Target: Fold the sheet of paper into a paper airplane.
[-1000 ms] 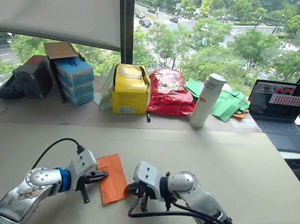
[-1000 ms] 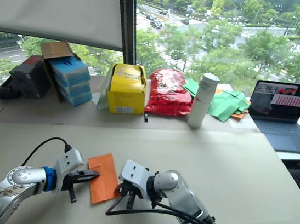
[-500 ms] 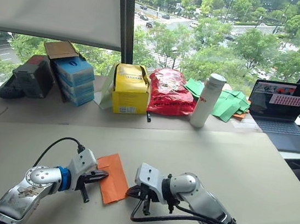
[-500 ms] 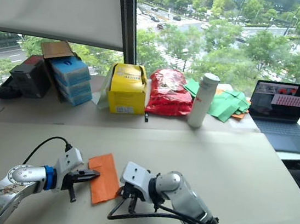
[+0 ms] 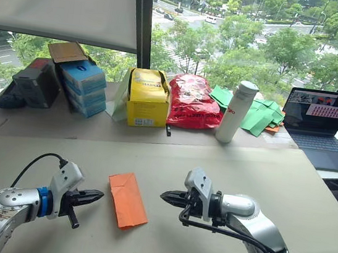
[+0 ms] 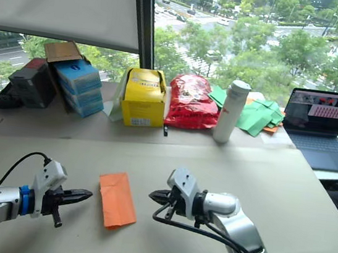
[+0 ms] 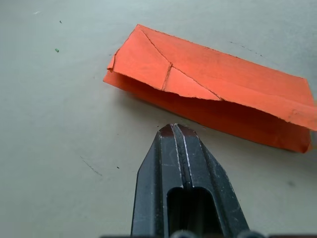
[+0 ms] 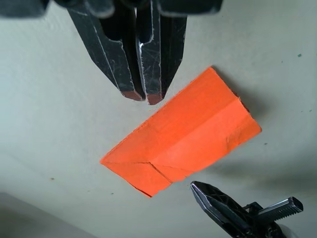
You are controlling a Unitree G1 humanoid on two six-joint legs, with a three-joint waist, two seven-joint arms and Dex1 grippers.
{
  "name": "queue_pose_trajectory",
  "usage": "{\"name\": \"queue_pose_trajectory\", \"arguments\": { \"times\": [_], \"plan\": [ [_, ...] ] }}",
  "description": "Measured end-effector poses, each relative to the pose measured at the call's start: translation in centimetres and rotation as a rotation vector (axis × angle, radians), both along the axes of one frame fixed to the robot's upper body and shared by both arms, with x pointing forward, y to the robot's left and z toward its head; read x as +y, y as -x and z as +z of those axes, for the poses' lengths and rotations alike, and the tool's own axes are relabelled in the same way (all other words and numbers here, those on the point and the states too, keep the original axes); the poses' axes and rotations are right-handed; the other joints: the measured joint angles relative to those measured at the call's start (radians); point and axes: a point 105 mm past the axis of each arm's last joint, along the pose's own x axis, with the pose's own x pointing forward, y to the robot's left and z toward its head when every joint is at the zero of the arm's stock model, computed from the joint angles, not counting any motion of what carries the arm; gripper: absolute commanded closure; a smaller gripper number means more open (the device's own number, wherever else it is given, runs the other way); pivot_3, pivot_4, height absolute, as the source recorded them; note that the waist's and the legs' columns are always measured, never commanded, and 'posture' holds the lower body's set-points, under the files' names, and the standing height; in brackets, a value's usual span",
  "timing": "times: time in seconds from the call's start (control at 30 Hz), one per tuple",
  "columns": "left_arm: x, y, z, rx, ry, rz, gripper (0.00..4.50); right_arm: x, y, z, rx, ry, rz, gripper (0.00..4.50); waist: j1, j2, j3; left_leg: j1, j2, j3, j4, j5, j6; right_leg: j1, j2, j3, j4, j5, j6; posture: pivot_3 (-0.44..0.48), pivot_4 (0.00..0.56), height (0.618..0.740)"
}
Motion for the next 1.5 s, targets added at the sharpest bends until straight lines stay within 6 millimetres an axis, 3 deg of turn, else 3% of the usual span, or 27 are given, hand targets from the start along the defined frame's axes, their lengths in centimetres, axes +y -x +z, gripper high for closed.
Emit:
{"name": "queue_pose_trajectory", "arguments": {
  "times": [0.17,0.43,0.63,0.77,0.87,1.07,1.27,1.5],
  "plan": [
    [-1.9,-0.6,-0.3,-0.018,0.041,-0.037,4.5,-0.1,-0.1,-0.1,0.003,-0.006,-0.022,4.31,0.001,0.0,0.0,0.0,0.0,0.0,0.0,0.001,-0.002,0.0,0.0,0.0,0.001,0.001,-0.001,0.0,0.15,0.74],
    [-6.0,-3.1,2.0,-0.114,0.112,-0.152,4.5,0.2,-0.4,0.7,-0.025,-0.023,-0.041,4.31,0.005,0.0,0.0,0.0,0.0,0.0,0.003,0.002,-0.003,0.0,0.001,-0.001,0.004,0.001,-0.002,0.0,0.15,0.74],
    [-7.5,-4.1,0.7,-0.088,0.105,-0.185,4.5,1.7,-1.4,3.2,-0.096,-0.069,-0.029,4.31,-0.005,0.0,0.0,0.0,0.0,0.001,0.006,0.002,-0.004,-0.002,0.001,0.0,0.01,0.001,-0.001,0.0,0.15,0.74],
    [-8.4,-4.4,0.5,-0.096,0.112,-0.204,4.5,4.0,-2.6,3.9,-0.114,-0.069,-0.003,4.31,-0.002,0.0,0.0,0.0,0.0,0.001,0.009,0.002,-0.003,-0.001,0.001,0.0,0.011,0.001,-0.002,0.0,0.15,0.74],
    [-8.3,-4.4,0.5,-0.098,0.103,-0.203,4.5,4.8,-3.3,2.0,-0.09,0.003,-0.006,4.31,-0.001,0.0,0.0,0.0,0.0,0.001,0.01,0.002,-0.004,-0.001,0.001,0.0,0.011,0.001,-0.002,0.0,0.15,0.74],
    [-7.6,-3.5,-0.6,-0.059,0.084,-0.191,4.5,4.4,-4.4,-2.0,-0.03,0.141,-0.063,4.31,-0.003,0.0,0.0,-0.001,0.0,0.002,0.01,0.004,-0.006,-0.002,0.001,0.0,0.011,0.001,-0.002,0.0,0.15,0.74],
    [-4.9,-2.5,-1.8,-0.043,0.017,-0.131,4.5,3.3,-4.6,-2.9,-0.046,0.215,-0.072,4.31,-0.003,0.0,0.0,0.0,0.0,0.001,0.01,0.001,-0.002,-0.001,0.001,0.0,0.011,0.001,-0.002,0.0,0.15,0.74],
    [-4.1,-2.1,-2.0,-0.065,-0.017,-0.112,4.5,2.7,-4.2,-3.1,-0.063,0.245,-0.074,4.31,-0.002,0.0,-0.001,0.002,0.0,0.001,0.01,0.001,-0.001,0.001,0.001,0.0,0.012,0.001,-0.002,0.0,0.15,0.74]
  ]
}}
